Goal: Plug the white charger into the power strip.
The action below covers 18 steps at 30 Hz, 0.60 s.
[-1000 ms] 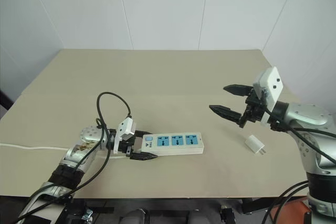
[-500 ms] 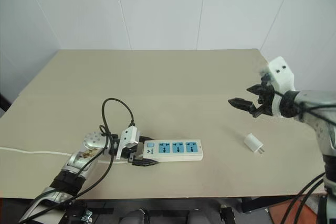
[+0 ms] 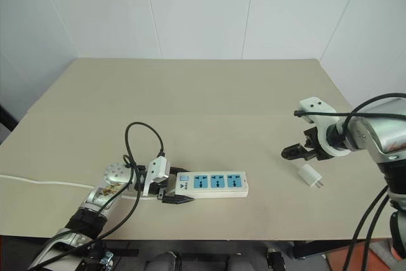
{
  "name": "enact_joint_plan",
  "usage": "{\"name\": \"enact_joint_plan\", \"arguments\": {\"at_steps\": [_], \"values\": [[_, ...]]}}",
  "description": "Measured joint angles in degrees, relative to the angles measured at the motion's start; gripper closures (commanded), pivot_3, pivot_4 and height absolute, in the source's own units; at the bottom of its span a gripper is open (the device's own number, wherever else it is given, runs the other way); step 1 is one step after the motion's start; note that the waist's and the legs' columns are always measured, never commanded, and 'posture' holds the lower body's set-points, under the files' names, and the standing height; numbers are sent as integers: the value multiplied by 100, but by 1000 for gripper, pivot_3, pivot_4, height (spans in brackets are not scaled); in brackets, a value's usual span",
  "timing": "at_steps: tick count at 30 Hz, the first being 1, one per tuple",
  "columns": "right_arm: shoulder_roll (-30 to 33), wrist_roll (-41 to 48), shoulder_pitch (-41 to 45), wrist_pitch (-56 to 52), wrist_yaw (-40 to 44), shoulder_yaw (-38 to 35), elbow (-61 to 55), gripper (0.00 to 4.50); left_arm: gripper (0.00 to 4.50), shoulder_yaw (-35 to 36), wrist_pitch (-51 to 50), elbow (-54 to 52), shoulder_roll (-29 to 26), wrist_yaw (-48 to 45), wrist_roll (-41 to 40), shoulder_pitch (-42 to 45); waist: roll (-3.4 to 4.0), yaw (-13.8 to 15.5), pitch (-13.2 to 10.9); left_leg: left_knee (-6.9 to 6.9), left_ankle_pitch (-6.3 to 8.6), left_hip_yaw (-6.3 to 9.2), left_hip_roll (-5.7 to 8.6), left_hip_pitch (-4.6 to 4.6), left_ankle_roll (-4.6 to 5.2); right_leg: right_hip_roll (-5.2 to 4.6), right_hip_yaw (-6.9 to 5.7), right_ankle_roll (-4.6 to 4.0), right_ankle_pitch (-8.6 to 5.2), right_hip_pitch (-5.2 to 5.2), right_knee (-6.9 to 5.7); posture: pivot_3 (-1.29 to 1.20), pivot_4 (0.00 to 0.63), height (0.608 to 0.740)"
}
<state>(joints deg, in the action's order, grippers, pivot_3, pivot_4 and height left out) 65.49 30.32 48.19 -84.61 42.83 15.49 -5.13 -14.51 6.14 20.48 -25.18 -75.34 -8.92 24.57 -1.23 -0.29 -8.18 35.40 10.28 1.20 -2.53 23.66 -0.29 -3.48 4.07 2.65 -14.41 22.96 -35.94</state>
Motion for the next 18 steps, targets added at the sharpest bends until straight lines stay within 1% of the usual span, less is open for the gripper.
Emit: {"name": "enact_joint_plan", "arguments": {"at_steps": [4,12,18], "values": [[130,-239,-125,476,295,252,131,0,1175,-34,49,36,-4,-5,11,22,3,1,2,4,0,0,0,-1,0,1,0,1,0,-2,0,0,150,740],[182,-776,-251,1120,711,623,403,0,1175,-97,122,84,-38,-32,43,94,7,-8,4,6,0,-1,0,1,0,2,0,1,0,0,-3,0,150,740],[176,-1106,-299,1356,946,665,628,0,1175,-153,131,103,-58,-32,59,152,7,-6,4,8,0,-1,0,2,0,2,0,1,0,1,-4,0,150,740]]}}
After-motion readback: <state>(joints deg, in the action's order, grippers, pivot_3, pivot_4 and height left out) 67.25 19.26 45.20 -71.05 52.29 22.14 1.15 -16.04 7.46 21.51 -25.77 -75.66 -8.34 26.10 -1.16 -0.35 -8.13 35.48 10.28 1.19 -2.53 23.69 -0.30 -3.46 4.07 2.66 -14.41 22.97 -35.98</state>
